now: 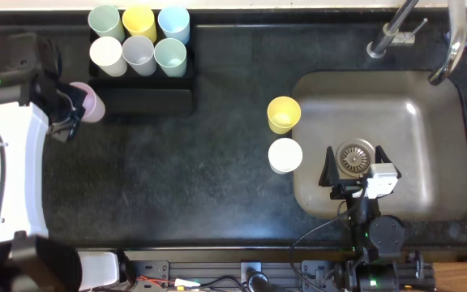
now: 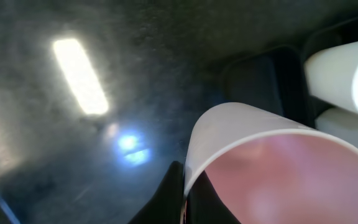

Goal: Store Cups

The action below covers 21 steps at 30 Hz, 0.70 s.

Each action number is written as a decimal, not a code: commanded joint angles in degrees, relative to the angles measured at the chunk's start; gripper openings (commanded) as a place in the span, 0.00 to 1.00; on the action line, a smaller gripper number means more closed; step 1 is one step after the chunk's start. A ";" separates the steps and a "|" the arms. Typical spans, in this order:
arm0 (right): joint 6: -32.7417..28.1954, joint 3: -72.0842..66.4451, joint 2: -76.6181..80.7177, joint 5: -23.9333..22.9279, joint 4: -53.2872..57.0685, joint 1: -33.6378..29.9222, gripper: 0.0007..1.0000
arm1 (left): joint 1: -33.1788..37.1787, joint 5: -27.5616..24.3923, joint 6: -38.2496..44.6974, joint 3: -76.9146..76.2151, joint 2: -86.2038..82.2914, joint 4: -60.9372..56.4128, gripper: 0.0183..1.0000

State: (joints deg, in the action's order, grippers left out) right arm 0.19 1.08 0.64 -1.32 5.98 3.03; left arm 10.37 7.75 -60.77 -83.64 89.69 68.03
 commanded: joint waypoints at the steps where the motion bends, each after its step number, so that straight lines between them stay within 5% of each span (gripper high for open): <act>1: -0.15 -0.28 -0.39 0.26 -0.44 -0.04 1.00 | 0.07 -1.31 2.54 -5.92 5.97 -0.37 0.02; 21: -0.17 -0.28 -0.39 0.26 -0.44 -0.04 1.00 | -0.02 -2.08 6.29 -17.31 22.32 2.56 0.02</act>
State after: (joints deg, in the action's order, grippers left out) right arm 0.14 1.08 0.64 -1.32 6.00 3.05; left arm 10.37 5.76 -55.29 -99.68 109.71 71.09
